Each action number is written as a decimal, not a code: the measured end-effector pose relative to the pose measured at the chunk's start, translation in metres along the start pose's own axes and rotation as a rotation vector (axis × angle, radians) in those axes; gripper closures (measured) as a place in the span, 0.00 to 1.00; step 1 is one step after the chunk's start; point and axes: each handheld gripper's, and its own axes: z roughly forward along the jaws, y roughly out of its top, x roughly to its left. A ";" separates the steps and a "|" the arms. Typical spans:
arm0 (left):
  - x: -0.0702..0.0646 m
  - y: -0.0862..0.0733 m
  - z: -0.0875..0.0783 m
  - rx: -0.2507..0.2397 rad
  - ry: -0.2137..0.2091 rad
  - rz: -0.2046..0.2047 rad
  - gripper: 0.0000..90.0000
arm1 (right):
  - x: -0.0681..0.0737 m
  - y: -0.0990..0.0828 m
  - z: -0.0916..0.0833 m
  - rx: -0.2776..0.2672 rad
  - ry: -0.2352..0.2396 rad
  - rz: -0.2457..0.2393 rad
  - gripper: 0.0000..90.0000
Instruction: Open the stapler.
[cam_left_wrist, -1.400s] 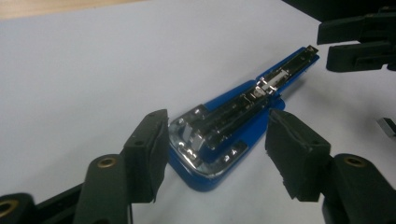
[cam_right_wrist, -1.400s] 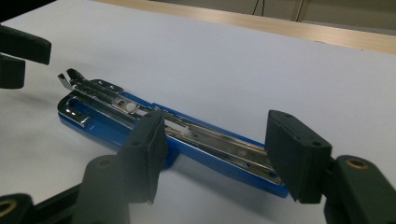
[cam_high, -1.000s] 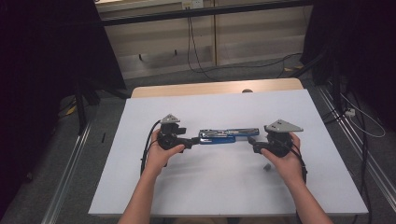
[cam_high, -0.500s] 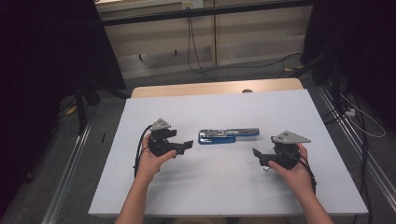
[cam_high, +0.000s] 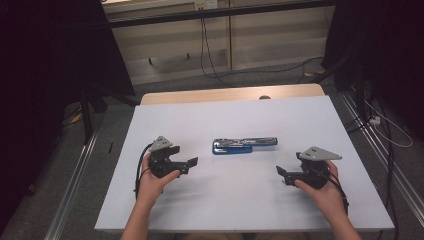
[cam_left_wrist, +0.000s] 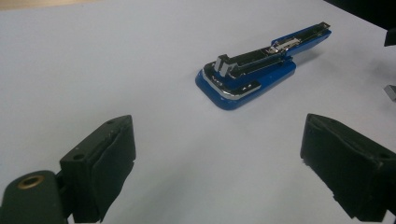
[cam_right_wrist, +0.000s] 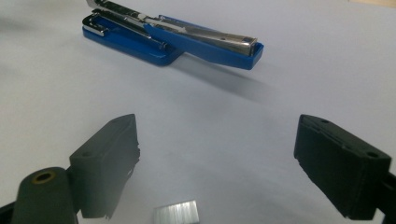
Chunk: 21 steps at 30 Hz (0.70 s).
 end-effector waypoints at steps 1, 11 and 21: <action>0.000 -0.002 -0.002 -0.002 -0.001 0.002 0.12 | 0.001 -0.001 -0.001 0.005 -0.003 -0.005 0.15; -0.003 -0.012 -0.014 -0.016 0.007 0.027 0.11 | 0.001 -0.012 -0.020 0.022 -0.011 -0.012 0.20; 0.000 -0.014 -0.015 -0.029 0.017 0.020 0.11 | -0.002 -0.018 -0.027 0.051 0.025 -0.037 0.47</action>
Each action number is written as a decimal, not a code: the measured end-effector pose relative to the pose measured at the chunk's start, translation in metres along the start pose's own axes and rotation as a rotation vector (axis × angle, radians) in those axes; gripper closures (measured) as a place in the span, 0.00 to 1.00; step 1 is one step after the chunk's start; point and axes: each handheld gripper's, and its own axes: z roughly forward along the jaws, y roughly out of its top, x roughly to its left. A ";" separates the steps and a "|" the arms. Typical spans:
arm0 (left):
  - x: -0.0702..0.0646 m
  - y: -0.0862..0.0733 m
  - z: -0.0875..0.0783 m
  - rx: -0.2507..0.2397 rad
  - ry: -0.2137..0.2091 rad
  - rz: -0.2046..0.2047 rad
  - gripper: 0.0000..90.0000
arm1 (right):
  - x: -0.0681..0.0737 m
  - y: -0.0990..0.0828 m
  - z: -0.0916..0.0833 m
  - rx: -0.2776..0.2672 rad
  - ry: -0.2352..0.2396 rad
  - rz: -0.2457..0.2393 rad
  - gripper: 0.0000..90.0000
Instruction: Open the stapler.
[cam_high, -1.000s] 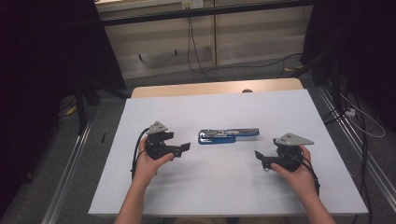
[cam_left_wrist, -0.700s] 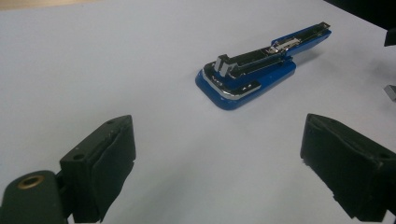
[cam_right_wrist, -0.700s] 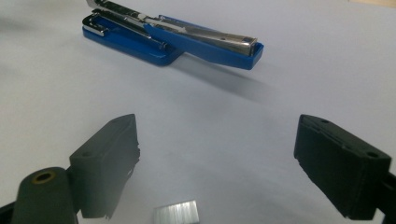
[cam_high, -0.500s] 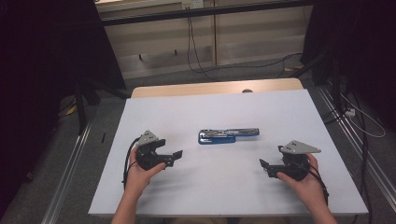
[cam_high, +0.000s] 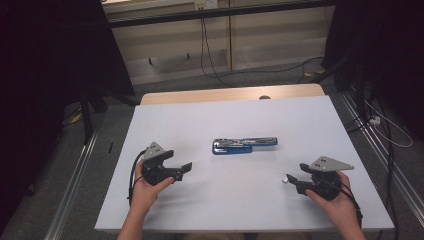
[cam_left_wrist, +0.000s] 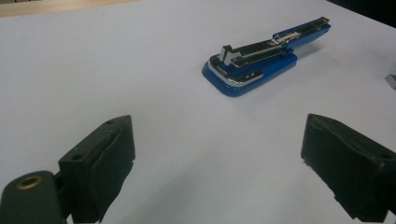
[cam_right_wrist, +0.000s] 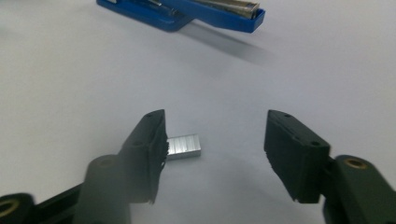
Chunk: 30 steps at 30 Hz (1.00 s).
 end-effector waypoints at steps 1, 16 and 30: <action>0.000 0.000 0.000 0.002 0.000 0.002 0.11 | 0.000 -0.001 0.000 0.005 0.003 -0.008 0.51; -0.001 0.001 0.001 0.000 0.001 0.012 0.12 | 0.000 -0.001 0.002 0.031 0.057 -0.035 0.79; -0.002 0.003 0.000 -0.001 0.005 0.020 0.13 | 0.001 -0.005 0.007 0.085 0.074 -0.061 0.84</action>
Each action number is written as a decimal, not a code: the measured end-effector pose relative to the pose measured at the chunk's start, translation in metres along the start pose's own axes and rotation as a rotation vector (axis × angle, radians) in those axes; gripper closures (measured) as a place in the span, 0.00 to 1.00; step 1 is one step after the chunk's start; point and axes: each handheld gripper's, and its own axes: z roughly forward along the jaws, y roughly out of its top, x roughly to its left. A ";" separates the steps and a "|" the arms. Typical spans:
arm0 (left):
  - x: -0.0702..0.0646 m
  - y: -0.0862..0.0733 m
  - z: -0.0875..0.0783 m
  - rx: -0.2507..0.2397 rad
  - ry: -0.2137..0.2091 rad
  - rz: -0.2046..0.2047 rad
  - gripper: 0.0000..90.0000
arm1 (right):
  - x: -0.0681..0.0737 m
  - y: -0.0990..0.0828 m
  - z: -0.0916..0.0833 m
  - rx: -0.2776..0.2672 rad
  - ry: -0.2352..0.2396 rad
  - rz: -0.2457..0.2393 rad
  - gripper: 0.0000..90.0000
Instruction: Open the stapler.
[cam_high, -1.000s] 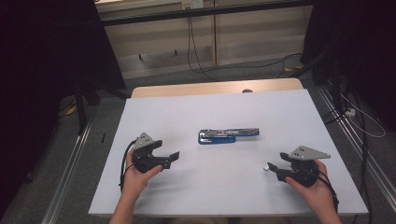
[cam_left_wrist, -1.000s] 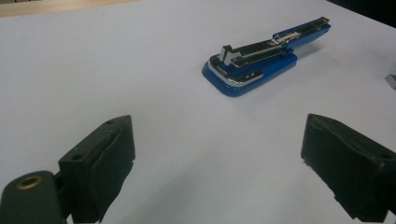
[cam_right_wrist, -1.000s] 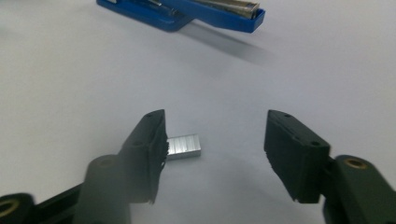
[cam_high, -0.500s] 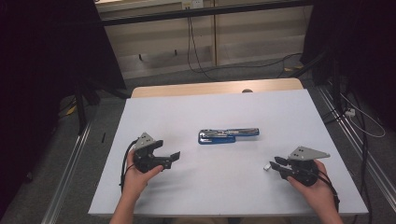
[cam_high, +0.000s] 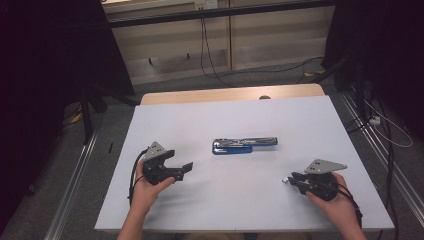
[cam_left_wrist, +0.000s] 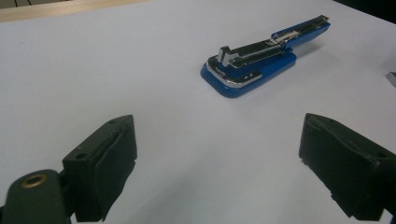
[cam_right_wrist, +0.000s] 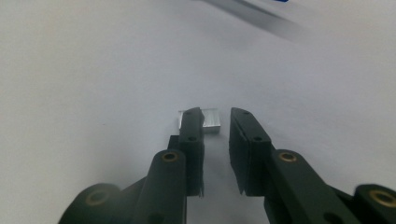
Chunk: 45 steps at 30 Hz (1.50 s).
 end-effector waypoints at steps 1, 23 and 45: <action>0.000 0.000 0.000 0.001 0.000 0.001 0.13 | 0.000 0.000 0.001 0.002 0.001 0.001 0.84; -0.001 0.000 0.002 0.012 -0.003 0.012 0.14 | 0.007 0.001 0.006 0.020 0.079 -0.002 0.80; -0.002 -0.001 0.005 0.032 -0.004 0.014 0.14 | 0.001 0.007 0.015 0.003 0.115 -0.109 0.54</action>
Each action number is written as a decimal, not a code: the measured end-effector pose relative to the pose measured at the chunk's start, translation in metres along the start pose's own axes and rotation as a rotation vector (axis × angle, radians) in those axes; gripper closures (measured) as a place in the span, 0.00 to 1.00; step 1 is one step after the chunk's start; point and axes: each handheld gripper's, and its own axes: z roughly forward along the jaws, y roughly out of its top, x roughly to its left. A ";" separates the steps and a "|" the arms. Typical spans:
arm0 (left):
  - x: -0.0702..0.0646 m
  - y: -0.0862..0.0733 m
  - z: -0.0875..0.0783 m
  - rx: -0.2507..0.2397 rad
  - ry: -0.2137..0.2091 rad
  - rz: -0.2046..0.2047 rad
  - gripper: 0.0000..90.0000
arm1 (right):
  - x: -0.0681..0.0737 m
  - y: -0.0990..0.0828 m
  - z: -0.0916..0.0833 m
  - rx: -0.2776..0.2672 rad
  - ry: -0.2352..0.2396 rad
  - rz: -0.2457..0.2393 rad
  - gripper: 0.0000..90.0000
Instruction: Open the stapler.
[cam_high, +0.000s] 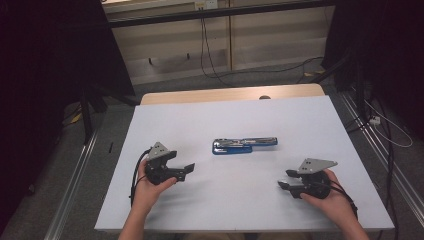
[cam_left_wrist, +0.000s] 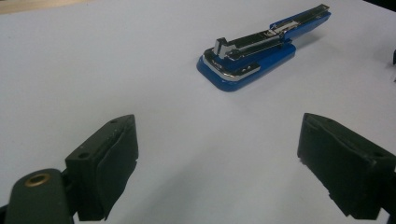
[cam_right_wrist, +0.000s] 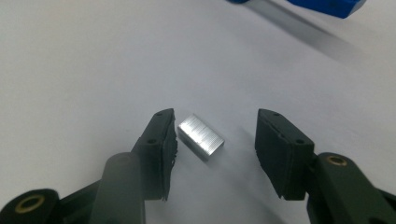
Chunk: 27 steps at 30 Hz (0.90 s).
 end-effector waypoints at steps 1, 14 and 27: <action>0.000 0.000 0.000 0.001 0.000 0.000 0.14 | 0.000 0.000 0.001 0.008 0.002 -0.005 0.54; 0.003 0.000 -0.003 -0.010 0.009 -0.007 0.15 | 0.009 -0.003 -0.005 0.019 0.070 -0.029 0.77; 0.002 0.001 -0.002 -0.009 0.012 0.001 0.15 | 0.007 -0.001 0.000 0.003 0.054 -0.005 0.82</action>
